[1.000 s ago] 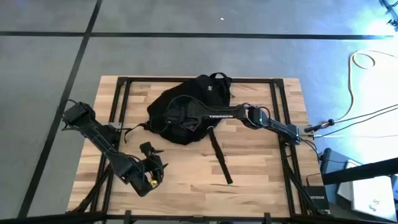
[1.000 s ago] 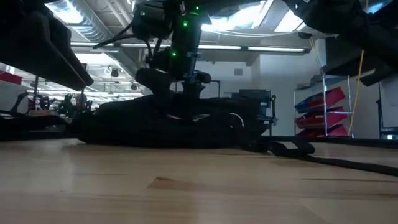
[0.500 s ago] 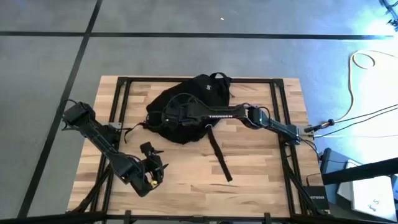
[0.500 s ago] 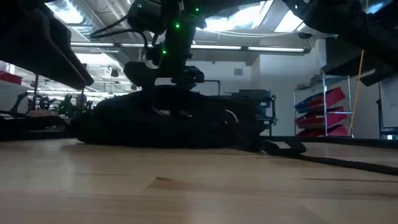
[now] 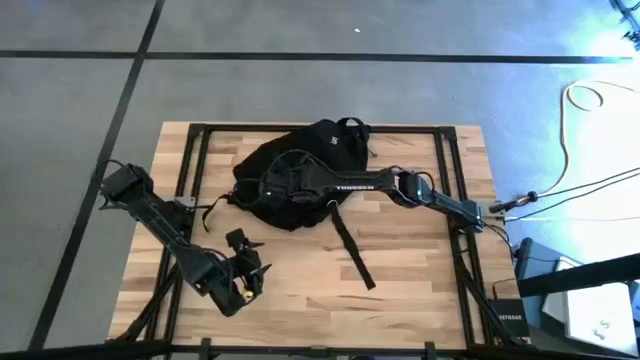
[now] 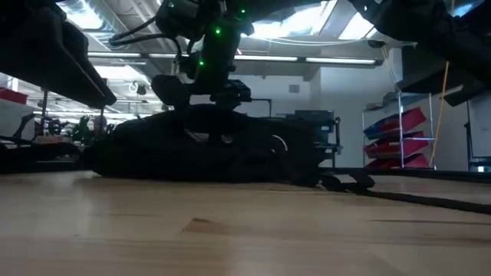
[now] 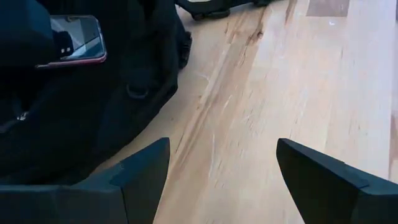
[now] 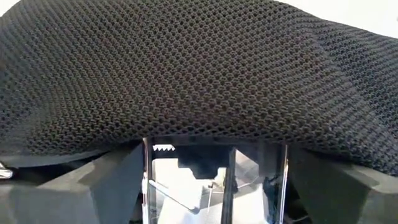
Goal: Unpack backpack
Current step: Put the pink cellphone into the black bag
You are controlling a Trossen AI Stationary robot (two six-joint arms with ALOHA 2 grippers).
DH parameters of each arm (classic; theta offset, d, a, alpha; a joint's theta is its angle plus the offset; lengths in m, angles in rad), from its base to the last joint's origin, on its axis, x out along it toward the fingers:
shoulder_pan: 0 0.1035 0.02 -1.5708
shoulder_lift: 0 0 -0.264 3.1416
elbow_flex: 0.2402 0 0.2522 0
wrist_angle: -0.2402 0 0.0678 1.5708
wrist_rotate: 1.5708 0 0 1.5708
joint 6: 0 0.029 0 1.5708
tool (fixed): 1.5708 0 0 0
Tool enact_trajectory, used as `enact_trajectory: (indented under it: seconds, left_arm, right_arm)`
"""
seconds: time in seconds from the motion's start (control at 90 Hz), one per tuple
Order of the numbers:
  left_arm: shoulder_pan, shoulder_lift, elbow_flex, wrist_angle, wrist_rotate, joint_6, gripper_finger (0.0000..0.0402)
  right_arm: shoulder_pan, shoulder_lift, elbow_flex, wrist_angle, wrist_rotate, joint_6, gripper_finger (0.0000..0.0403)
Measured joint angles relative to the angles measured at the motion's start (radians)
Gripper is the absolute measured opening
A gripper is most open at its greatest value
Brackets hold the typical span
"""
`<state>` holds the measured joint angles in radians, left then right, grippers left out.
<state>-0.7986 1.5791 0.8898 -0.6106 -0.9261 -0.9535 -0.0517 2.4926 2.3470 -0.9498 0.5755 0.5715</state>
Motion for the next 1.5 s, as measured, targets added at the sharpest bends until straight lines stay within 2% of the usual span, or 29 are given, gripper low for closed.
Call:
enact_trajectory:
  seconds: [0.233, 0.344, 0.556, 0.678, 0.833, 0.944, 1.067, 1.156, 1.3, 1.4, 1.5]
  left_arm:
    - [0.0, 0.0, 0.0, 0.0, 0.002, 0.0, 0.028]
    - [0.0, 0.0, 0.0, 0.0, 0.002, 0.0, 0.028]
    - [0.0, 0.0, 0.0, 0.002, 0.002, 0.0, 0.028]
    - [0.0, 0.0, 0.0, 0.002, 0.002, 0.0, 0.028]
    - [0.0, 0.0, 0.0, 0.002, 0.002, 0.0, 0.028]
    - [0.0, 0.0, 0.0, 0.003, 0.002, 0.0, 0.028]
    - [0.0, 0.0, 0.0, 0.001, 0.002, 0.0, 0.028]
    - [0.0, 0.0, 0.0, 0.001, -0.002, 0.0, 0.028]
    - [0.0, 0.012, 0.0, 0.002, -0.028, 0.019, 0.028]
    - [0.0, 0.039, 0.0, 0.029, -0.077, 0.018, 0.028]
    - [0.02, 0.078, 0.0, 0.065, -0.09, 0.057, 0.028]
  right_arm:
    - [0.0, 0.0, 0.0, -0.049, -0.001, 0.001, 0.034]
    - [-0.001, 0.0, 0.0, -0.05, -0.035, -0.002, 0.0342]
    - [-0.007, -0.001, 0.0, -0.096, -0.097, 0.051, 0.0393]
    - [-0.008, -0.001, 0.0, -0.098, -0.119, 0.042, 0.0383]
    - [-0.008, -0.007, 0.008, -0.099, -0.163, -0.055, 0.0382]
    - [0.002, -0.032, 0.008, -0.159, -0.231, -0.075, 0.0382]
    - [0.041, -0.039, 0.009, -0.245, -0.238, -0.058, 0.0382]
    - [0.089, -0.039, 0.008, -0.315, -0.157, -0.054, 0.0382]
    - [0.202, -0.039, 0.008, -0.391, 0.145, -0.021, 0.0382]
    - [0.29, -0.041, -0.029, -0.406, 0.327, -0.071, 0.0382]
    - [0.342, -0.039, -0.08, -0.464, 0.378, -0.082, 0.0382]
